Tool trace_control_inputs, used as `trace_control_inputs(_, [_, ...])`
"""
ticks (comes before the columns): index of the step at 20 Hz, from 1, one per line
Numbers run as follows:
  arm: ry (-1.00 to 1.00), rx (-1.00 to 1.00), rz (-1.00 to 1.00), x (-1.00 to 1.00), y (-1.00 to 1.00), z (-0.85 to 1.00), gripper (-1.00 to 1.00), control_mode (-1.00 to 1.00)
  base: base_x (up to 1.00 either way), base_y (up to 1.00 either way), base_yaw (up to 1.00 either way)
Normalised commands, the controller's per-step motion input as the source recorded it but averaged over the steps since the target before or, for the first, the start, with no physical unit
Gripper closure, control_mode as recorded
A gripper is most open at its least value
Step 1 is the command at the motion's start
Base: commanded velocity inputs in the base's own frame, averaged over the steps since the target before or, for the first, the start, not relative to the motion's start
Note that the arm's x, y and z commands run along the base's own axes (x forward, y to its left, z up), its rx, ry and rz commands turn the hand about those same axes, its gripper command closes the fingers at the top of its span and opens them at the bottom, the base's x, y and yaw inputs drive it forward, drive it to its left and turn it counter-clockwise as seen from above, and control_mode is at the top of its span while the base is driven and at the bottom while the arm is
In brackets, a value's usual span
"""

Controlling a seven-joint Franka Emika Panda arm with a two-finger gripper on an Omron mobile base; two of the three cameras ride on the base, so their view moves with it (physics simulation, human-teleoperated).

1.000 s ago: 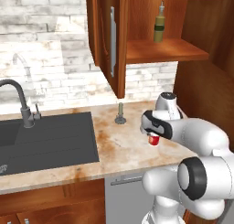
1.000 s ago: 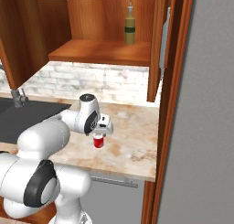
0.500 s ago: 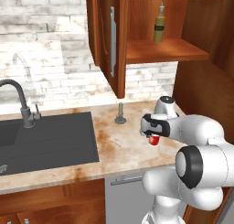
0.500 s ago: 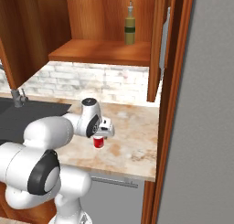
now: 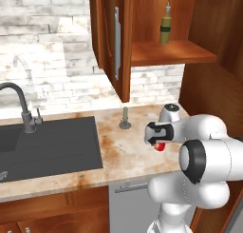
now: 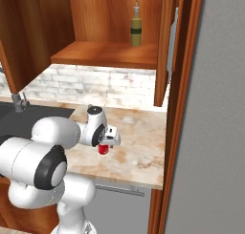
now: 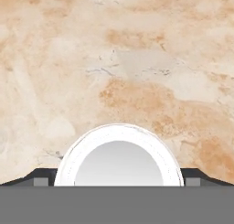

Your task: Pick the canned food and boxed food from the counter and place them in the cabinets closest to them.

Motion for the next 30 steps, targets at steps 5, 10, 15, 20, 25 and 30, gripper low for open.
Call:
trace_control_inputs(5, [0.0,0.0,0.0,0.01,0.0,-0.04,1.0,-1.0,0.0,0.0,0.0])
trace_control_inputs(10, [0.0,0.0,-0.01,0.0,0.0,0.08,1.0,-1.0,0.0,0.0,0.0])
trace_control_inputs(15, [-0.02,0.0,-0.06,-0.02,0.0,0.42,1.0,-1.0,0.0,0.0,0.0])
trace_control_inputs(20, [-0.02,0.0,-0.06,-0.11,0.0,0.52,1.0,-1.0,0.0,0.0,0.0])
trace_control_inputs(25, [-0.02,0.0,-0.06,-0.12,0.0,0.56,1.0,-1.0,0.0,0.0,0.0])
trace_control_inputs(30, [-0.01,0.0,-0.06,-0.13,0.0,0.57,1.0,-1.0,0.0,0.0,0.0])
